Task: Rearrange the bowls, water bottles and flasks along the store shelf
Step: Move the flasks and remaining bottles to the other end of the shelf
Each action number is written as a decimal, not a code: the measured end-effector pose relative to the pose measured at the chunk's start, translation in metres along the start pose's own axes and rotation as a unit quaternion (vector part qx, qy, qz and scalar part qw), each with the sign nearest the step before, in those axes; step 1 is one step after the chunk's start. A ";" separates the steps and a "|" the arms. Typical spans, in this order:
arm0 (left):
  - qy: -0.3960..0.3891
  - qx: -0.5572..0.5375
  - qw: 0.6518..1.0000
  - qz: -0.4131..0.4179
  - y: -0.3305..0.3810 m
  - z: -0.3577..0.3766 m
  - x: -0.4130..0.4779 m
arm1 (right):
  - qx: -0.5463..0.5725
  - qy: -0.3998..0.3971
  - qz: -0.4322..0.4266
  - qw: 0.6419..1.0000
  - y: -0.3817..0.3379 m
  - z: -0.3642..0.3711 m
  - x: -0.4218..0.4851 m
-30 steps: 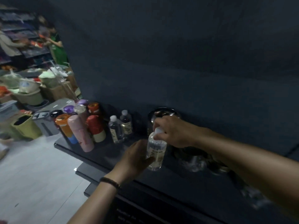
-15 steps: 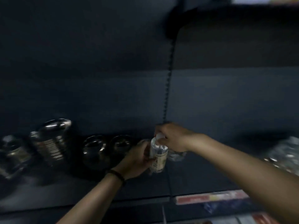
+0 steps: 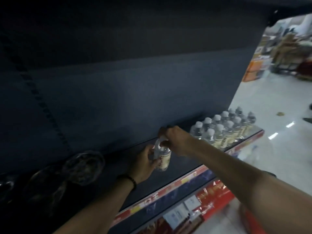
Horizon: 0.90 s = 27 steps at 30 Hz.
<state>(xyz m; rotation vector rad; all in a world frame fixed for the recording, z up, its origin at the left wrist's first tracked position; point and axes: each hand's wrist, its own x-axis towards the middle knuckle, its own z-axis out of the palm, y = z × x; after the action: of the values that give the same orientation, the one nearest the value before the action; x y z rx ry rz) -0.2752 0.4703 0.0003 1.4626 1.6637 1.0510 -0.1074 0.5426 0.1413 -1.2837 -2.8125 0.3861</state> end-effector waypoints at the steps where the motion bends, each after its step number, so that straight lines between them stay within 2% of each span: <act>1: -0.001 -0.005 1.000 -0.003 0.005 0.015 0.011 | 0.000 0.000 0.009 1.000 0.017 -0.001 0.004; 13: 0.049 -0.062 0.995 -0.065 0.018 0.125 0.101 | -0.026 0.013 0.054 0.998 0.146 0.024 0.053; 17: 0.027 -0.055 0.994 -0.092 0.016 0.138 0.113 | -0.030 0.024 0.046 0.998 0.163 0.040 0.062; 27: 0.011 -0.051 0.995 -0.080 0.028 0.157 0.114 | -0.051 0.011 0.054 0.997 0.173 0.026 0.066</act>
<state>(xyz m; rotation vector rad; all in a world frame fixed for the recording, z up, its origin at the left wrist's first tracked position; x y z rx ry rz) -0.1396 0.6054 -0.0426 1.2353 1.6863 1.0505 -0.0256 0.6954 0.0703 -1.4561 -2.7858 0.2323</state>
